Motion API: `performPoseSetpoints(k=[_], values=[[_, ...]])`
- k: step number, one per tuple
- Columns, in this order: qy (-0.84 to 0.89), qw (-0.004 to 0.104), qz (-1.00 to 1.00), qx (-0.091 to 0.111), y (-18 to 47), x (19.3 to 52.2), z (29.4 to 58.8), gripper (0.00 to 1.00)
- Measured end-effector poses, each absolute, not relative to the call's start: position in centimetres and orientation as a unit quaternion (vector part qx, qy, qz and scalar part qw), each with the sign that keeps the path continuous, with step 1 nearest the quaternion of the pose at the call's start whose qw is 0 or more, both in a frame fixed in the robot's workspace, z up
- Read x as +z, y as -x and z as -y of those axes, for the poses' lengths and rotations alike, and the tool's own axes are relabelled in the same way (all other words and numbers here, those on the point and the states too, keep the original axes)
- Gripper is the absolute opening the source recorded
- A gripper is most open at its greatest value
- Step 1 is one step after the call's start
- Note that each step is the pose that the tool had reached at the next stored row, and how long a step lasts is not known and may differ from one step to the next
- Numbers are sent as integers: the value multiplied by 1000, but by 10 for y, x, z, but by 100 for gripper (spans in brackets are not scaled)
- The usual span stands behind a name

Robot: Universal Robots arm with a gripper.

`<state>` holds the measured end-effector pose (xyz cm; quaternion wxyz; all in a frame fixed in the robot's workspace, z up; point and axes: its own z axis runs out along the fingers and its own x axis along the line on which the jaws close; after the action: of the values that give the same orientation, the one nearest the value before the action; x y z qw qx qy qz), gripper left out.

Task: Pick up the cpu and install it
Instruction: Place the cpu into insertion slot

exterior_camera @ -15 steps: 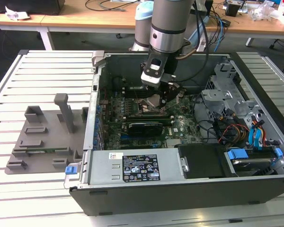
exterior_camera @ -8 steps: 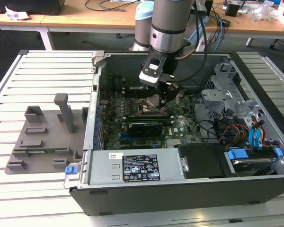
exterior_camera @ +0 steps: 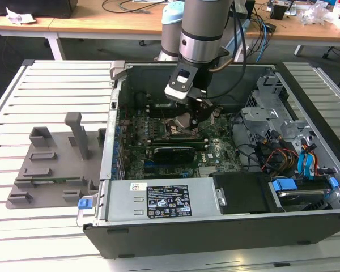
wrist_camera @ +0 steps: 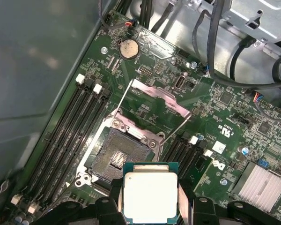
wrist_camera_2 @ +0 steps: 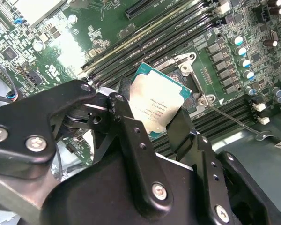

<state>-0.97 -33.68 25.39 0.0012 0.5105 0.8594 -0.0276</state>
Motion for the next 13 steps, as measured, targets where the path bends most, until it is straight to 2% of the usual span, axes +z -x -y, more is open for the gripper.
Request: performPoseSetpoints(k=[13], values=[[-545,0,-838,-28,10,254,337,55]])
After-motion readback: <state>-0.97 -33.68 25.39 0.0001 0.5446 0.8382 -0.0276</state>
